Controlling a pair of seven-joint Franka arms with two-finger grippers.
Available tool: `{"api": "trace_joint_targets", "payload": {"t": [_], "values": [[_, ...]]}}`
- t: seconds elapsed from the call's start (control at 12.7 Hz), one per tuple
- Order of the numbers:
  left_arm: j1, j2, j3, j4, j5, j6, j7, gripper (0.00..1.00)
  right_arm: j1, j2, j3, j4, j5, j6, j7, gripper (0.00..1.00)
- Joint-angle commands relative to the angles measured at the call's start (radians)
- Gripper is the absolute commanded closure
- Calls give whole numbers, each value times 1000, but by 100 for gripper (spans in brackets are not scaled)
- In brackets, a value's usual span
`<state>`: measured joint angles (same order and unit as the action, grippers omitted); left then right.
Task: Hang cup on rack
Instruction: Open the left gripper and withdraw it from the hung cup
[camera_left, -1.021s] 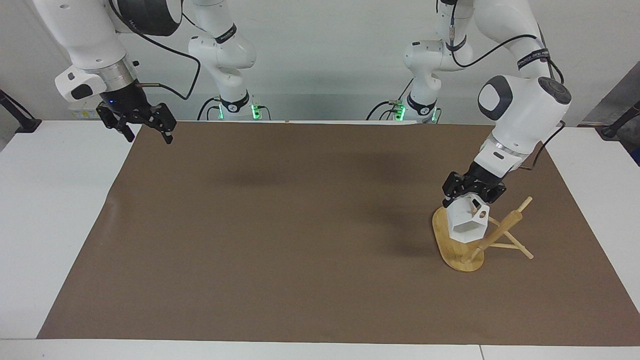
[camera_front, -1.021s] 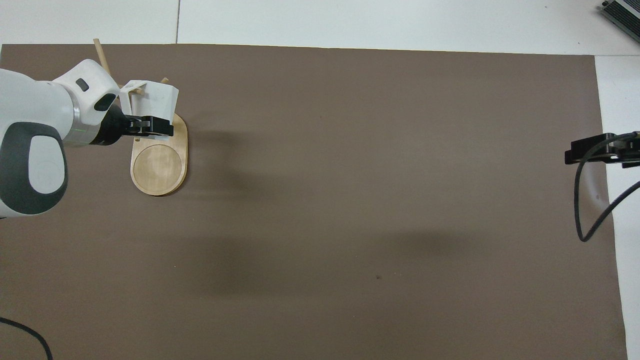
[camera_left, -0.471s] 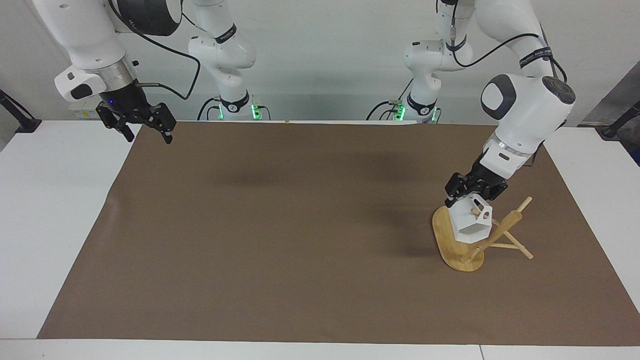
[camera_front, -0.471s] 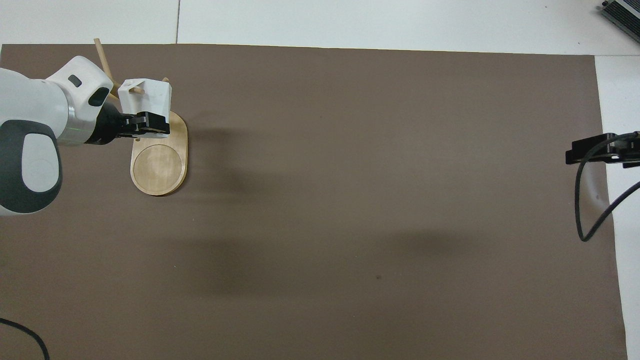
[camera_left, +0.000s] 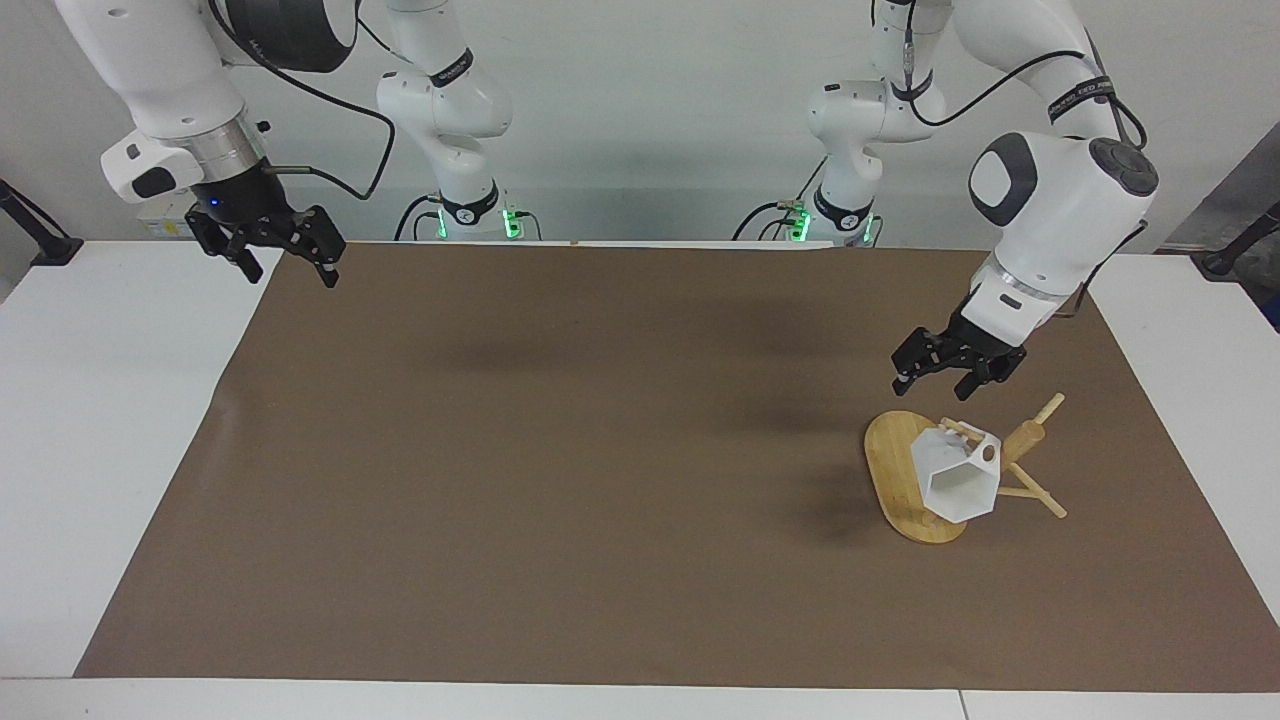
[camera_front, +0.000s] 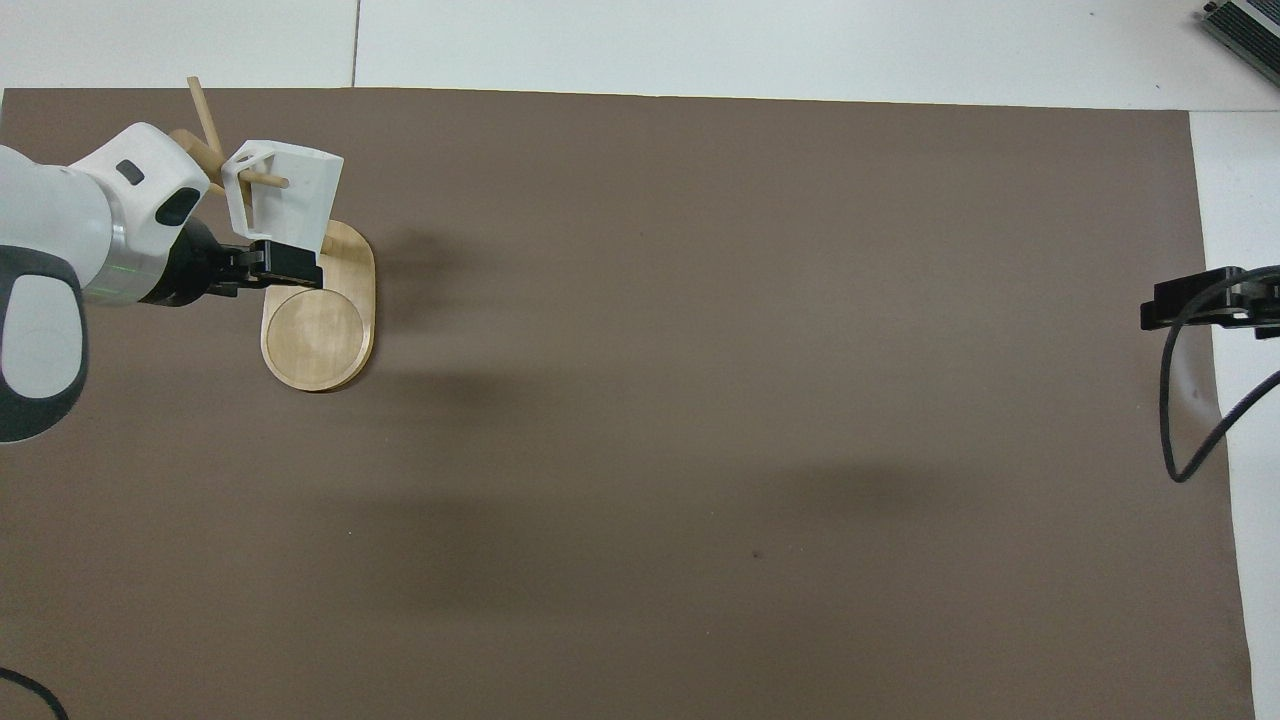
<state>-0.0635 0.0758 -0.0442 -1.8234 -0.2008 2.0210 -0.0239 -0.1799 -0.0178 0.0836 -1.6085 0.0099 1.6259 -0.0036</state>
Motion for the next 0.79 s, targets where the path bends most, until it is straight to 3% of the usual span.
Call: {"api": "trace_joint_targets", "payload": {"t": [0.0,0.24,0.55,0.71], "values": [[31,-94,-5,-13,29,-82,-10,0,-24,-25,12,-25,18,-11,-30,0],[25,-132,-6,45,142,-178,-4,0,-24,-25,12,-25,18,-12,-30,0],[27,-41,-8,326,158,-439,9,0,-15,-25,13,-25,18,-11,-29,0],[28,-18,-11,395,159,-511,9,0,-15,-25,13,-25,18,-11,-29,0]]}}
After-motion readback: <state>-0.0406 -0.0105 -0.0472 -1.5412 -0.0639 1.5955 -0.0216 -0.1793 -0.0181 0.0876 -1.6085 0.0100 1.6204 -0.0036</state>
